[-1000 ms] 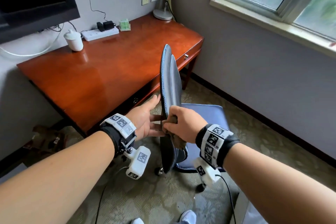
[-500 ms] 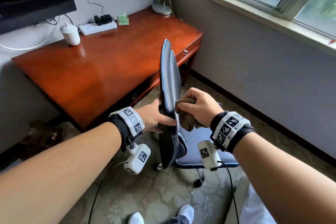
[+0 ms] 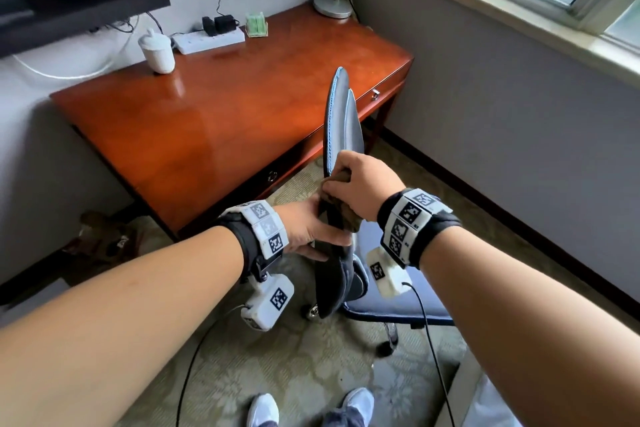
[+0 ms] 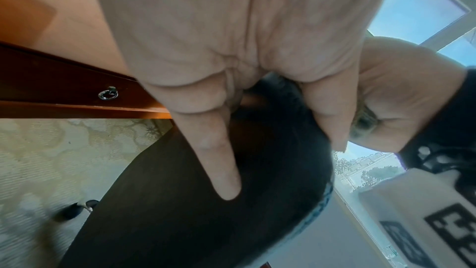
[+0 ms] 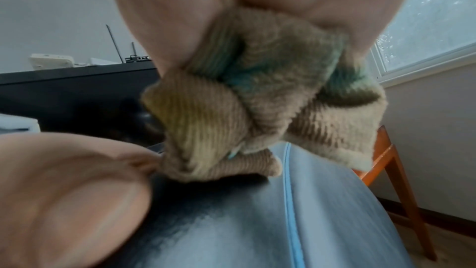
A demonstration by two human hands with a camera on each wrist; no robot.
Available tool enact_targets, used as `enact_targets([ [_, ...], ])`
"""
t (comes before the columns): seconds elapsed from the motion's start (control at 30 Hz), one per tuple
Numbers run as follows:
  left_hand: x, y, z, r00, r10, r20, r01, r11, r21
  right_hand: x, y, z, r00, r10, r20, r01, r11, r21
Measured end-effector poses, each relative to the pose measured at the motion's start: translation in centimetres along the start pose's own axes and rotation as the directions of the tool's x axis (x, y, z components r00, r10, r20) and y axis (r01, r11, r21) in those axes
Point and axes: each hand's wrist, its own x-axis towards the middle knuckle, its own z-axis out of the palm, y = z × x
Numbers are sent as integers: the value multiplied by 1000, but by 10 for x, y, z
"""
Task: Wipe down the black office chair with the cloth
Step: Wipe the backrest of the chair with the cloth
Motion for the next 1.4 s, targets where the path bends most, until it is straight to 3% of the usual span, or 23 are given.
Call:
enact_targets([
  [0.23,1,-5,-3,1000,-11,23,10,998,63,-8,8,-7,981,-43,189,47,999,-19],
  [0.4,-3,-3,-3,1000,-7,31,4,997,82,3,5,1,999,41,10,-42,996,80],
  [0.47,-8,4,-2,998,14,55,-23,985,169,7,7,-3,984,157,-80,-138,968,211],
  [0.57,-8,5,3,998,17,61,-31,970,239,-2,18,-22,945,318,-79,-260,874,409],
  [0.67,-9,-4,9,999,1,47,-9,984,176,-18,29,-34,963,269,-31,-247,920,304],
  [0.77,-12,-10,12,995,97,27,-100,975,199,-29,29,-39,974,221,50,-226,932,284],
  [0.93,-9,3,-2,986,145,-85,-154,982,-109,-30,13,-41,990,110,92,-128,966,223],
  [1.13,-4,16,4,993,108,49,-103,990,-96,-16,8,-27,978,20,209,-5,997,-73],
  [1.4,-2,2,3,991,133,12,-127,969,-211,20,-3,-15,996,82,37,-81,996,-27],
])
